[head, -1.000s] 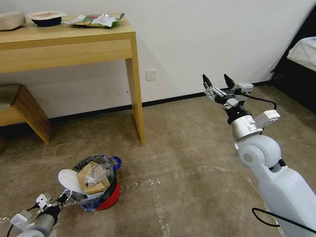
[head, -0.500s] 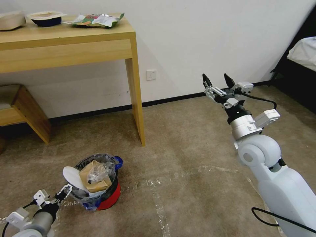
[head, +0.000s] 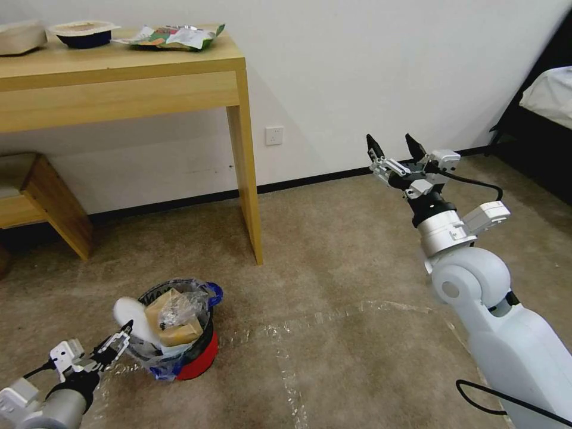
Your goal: Pick up the trash bin and place the garbage on the floor into it.
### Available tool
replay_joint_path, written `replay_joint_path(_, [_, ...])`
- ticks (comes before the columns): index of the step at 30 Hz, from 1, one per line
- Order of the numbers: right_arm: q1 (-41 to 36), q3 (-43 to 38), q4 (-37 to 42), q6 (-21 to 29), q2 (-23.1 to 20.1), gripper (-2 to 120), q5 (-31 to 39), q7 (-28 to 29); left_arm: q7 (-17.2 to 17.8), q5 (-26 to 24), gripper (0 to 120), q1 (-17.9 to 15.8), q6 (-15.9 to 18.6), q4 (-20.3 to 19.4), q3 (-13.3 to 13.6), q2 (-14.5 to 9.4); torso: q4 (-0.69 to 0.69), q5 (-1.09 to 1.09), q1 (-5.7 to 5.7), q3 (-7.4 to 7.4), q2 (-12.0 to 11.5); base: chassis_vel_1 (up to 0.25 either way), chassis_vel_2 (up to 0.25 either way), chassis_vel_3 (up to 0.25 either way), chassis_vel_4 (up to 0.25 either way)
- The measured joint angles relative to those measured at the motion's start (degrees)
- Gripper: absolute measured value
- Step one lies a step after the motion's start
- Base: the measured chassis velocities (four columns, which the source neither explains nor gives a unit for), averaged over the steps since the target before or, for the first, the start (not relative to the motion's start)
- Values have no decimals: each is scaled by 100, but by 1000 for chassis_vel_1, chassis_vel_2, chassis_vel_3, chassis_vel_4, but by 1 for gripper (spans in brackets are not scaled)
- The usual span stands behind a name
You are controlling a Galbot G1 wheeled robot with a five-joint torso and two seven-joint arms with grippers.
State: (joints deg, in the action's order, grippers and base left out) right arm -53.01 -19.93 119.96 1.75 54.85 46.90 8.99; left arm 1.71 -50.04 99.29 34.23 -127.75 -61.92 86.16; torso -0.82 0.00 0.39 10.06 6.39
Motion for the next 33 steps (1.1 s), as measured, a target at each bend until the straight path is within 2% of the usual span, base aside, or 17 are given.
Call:
replay_joint_path(2, [-12, -9, 8, 0, -1, 99, 1, -1, 0, 24, 70, 30, 2, -56, -4, 4, 0, 0, 0, 0, 0, 0, 0, 0, 0])
replay_joint_path(3, [-62, -45, 42, -1, -4, 99, 4, -6, 1, 115, 70, 168, 14, -304, -32, 16, 0, 0, 0, 0, 0, 0, 0, 0, 0])
replay_joint_path(6, [-105, -76, 73, -3, -7, 98, 9, -14, 1, 156, 70, 298, 40, -509, -52, 24, 0, 0, 0, 1, 0, 0, 0, 0, 0])
replay_joint_path(14, [-192, -170, 150, -31, -6, 98, 21, -18, 10, 328, 70, 546, 76, -810, -97, 86, 0, -1, 0, 0, 0, 0, 0, 0, 0])
replay_joint_path(20, [-332, -286, 200, -60, -7, 98, 21, -18, -5, 442, 70, 581, 31, -995, -151, 89, 0, 0, 0, 0, 0, 0, 0, 0, 0])
replay_joint_path(24, [-630, -413, 273, -198, 39, 98, -76, -25, -115, 859, 71, 518, -246, -1100, -107, 117, 0, 0, 0, 0, 0, 0, 0, 0, 0])
replay_joint_path(27, [-850, -489, 371, -296, 102, 99, -210, -40, -263, 1274, 80, 449, -500, -1125, -46, 124, 0, -1, 0, 0, 0, 0, 0, 0, 0])
replay_joint_path(28, [-850, -489, 371, -296, 102, 99, -210, -40, -263, 1274, 80, 449, -500, -1125, -46, 124, 0, -1, 0, 0, 0, 0, 0, 0, 0])
replay_joint_path(33, [-1302, -618, 428, -507, 395, 99, -731, -148, -448, 1747, 94, 410, -1038, -1120, 33, 117, 0, 0, 0, 0, 0, 0, 0, 0, 0])
